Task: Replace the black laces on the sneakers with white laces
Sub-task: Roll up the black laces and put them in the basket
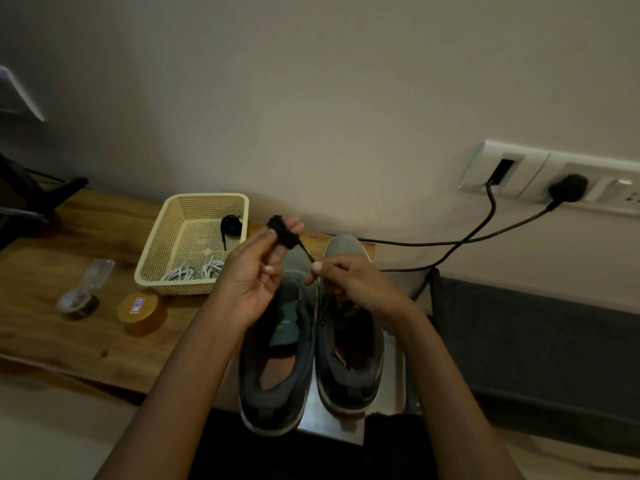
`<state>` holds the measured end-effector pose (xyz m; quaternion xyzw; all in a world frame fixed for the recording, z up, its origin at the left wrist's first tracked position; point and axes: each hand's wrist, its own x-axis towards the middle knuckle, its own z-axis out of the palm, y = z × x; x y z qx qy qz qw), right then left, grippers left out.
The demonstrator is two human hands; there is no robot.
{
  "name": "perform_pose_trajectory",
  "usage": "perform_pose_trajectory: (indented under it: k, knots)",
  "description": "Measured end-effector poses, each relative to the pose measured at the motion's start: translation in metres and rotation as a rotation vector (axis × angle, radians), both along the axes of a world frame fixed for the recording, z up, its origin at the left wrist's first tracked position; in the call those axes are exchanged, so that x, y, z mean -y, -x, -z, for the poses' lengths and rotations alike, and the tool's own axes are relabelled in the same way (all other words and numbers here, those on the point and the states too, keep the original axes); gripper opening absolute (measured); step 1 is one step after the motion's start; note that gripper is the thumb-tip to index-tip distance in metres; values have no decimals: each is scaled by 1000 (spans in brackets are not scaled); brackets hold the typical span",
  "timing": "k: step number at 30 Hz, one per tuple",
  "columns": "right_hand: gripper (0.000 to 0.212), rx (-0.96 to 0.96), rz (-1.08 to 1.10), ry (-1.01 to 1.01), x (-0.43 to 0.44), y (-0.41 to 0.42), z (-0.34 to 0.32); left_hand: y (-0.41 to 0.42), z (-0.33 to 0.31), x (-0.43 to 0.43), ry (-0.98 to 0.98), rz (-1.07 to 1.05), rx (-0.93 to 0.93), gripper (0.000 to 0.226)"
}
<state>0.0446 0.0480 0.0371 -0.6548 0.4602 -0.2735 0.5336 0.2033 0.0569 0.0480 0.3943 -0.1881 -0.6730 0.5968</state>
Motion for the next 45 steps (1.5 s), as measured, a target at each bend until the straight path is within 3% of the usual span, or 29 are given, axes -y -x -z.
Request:
perform_pose_trajectory:
  k: [4, 7, 9, 12, 15, 18, 20, 25, 30, 35, 39, 42, 45]
  knots:
    - [21, 6, -246, -67, -8, -4, -9, -1, 5, 0, 20, -166, 82, 19]
    - [19, 50, -318, -59, -13, -6, -14, 2, 9, -5, 45, -180, 515, 20]
    - [21, 99, -226, -39, -13, -9, -17, 5, 11, -7, 75, -125, 782, 23]
    - [29, 138, 87, 100, -5, -12, -11, 8, 9, -7, 74, 43, 972, 17]
    - [33, 194, 312, 107, 2, -8, -1, 9, 6, -9, -19, 314, 814, 15]
    - [32, 522, 330, -152, 2, -8, -4, 6, -4, -11, -67, 464, 359, 18]
    - [33, 595, 297, -242, 3, -11, -6, 5, -10, -13, -40, 475, 165, 19]
    - [20, 504, 221, -266, 6, -9, 0, 3, -9, -6, -37, 210, -98, 26]
    - [21, 290, 116, -240, -1, -15, 3, -2, 4, 4, -15, -150, -133, 17]
    - [19, 277, -43, -223, -6, -16, -3, -3, 9, 3, 61, -368, 132, 19]
    - [18, 340, -73, -181, -8, -16, -8, -4, 15, 0, 108, -387, 688, 21]
    - [22, 452, 100, -104, -5, -16, -9, -1, 13, -2, 194, -171, 1027, 20]
    - [27, 392, 309, 18, 0, -11, -7, 7, 9, -8, 196, 234, 981, 18]
